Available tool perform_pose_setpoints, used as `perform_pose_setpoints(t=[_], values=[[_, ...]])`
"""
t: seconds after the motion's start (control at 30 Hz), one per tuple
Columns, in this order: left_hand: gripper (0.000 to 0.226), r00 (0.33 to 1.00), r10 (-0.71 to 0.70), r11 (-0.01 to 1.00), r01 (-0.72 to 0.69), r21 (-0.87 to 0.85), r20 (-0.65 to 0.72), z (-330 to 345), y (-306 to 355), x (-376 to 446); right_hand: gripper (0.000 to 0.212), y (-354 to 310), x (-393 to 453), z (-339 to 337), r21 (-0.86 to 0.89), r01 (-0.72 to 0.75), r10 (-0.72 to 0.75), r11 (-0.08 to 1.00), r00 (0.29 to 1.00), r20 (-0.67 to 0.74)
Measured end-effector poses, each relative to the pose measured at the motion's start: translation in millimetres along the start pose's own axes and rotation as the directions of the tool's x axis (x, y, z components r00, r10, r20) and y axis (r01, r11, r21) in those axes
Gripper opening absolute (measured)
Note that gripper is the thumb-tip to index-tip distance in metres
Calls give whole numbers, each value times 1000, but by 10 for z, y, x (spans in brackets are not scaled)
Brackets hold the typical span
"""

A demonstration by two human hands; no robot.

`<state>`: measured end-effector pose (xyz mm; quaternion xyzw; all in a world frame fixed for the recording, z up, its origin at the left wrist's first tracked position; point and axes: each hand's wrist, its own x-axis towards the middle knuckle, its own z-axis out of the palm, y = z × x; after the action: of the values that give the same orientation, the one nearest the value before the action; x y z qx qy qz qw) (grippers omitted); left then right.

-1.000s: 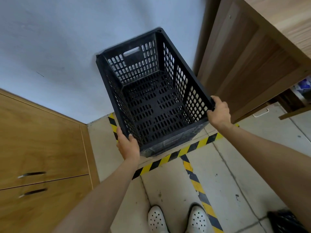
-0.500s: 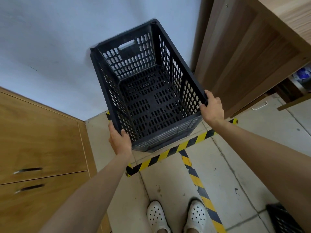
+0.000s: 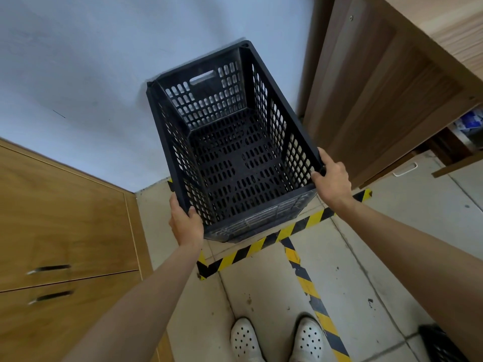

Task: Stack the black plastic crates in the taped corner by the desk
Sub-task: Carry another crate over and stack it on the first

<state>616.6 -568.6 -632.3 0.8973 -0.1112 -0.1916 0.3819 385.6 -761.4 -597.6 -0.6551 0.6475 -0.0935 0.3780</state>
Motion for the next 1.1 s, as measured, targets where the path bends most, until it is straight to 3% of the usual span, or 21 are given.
perform_pose_setpoints(t=[0.57, 0.83, 0.97, 1.03, 1.1], values=[[62, 999, 12, 998, -15, 68, 43, -21, -66, -71, 69, 28, -31, 37, -35, 34, -33, 999, 999, 9], [77, 979, 12, 983, -48, 176, 201, -117, 20, 3, 70, 51, -49, -22, 30, 57, -59, 998, 996, 70], [82, 956, 196, 893, -266, 364, 217, -178, 140, -146, 70, 179, -265, -54, 71, 70, -78, 995, 991, 107], [73, 887, 359, 783, -455, 424, 289, -172, 255, -286, 69, 266, -378, -72, 61, 41, -48, 997, 990, 130], [60, 764, 491, 657, -640, 398, 418, -126, 401, -425, 64, 376, -494, -112, 42, -10, 3, 999, 985, 170]])
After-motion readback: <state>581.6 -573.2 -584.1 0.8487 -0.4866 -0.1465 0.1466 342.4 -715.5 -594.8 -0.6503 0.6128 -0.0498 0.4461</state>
